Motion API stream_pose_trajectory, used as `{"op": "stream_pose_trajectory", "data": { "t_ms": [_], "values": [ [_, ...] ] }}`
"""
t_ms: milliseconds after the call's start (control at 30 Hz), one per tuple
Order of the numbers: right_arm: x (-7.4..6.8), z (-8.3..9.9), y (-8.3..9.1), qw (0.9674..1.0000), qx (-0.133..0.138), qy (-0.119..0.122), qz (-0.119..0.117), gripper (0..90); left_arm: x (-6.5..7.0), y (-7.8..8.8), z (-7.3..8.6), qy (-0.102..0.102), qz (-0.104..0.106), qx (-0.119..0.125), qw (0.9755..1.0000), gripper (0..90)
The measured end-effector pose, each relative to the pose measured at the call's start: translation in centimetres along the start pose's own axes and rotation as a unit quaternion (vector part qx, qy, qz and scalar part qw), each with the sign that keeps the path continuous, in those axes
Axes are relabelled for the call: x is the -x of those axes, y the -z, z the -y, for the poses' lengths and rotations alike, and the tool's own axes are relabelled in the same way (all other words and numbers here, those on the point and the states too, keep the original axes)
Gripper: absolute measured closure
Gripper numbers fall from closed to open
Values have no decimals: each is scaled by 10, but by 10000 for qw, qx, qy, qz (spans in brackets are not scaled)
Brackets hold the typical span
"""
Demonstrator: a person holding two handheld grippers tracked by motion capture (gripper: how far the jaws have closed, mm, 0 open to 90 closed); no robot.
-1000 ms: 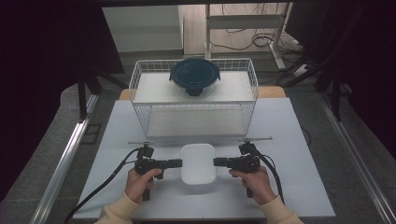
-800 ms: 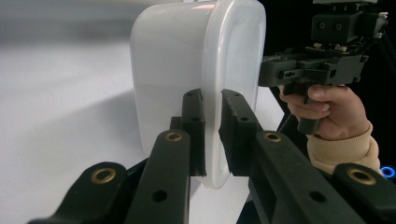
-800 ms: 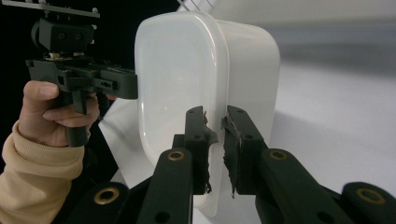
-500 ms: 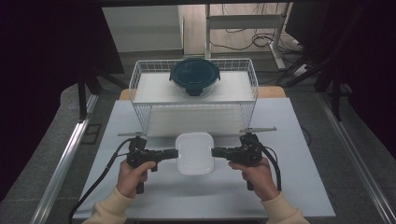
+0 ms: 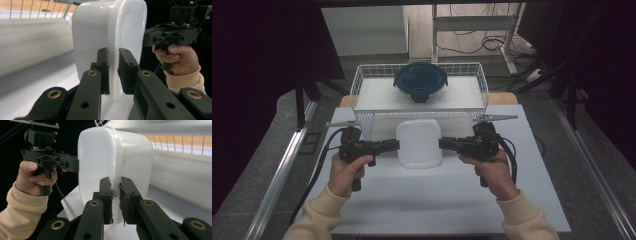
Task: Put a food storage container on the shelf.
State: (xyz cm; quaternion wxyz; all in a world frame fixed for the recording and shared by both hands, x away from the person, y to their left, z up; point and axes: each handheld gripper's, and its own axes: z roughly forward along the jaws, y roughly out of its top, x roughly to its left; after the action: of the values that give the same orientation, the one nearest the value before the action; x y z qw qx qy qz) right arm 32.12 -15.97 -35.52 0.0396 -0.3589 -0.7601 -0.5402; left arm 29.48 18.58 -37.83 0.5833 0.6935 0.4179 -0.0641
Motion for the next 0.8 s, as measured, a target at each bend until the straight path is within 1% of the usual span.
{"op": "stream_pose_trajectory", "data": {
  "t_ms": [167,267,567,800],
  "values": [
    [-8,-18,7,9998,97,154,63,798,9,4,-19,-182,-38,75,9998,801],
    [-14,-29,12,9993,166,296,124,798,14,7,-30,-306,-67,135,9994,799],
    [-29,-62,21,9979,247,561,196,798,23,16,-60,-461,-67,271,9985,796],
    [-32,-89,24,9969,326,680,239,798,29,20,-88,-597,-143,376,9974,795]
  ]
}}
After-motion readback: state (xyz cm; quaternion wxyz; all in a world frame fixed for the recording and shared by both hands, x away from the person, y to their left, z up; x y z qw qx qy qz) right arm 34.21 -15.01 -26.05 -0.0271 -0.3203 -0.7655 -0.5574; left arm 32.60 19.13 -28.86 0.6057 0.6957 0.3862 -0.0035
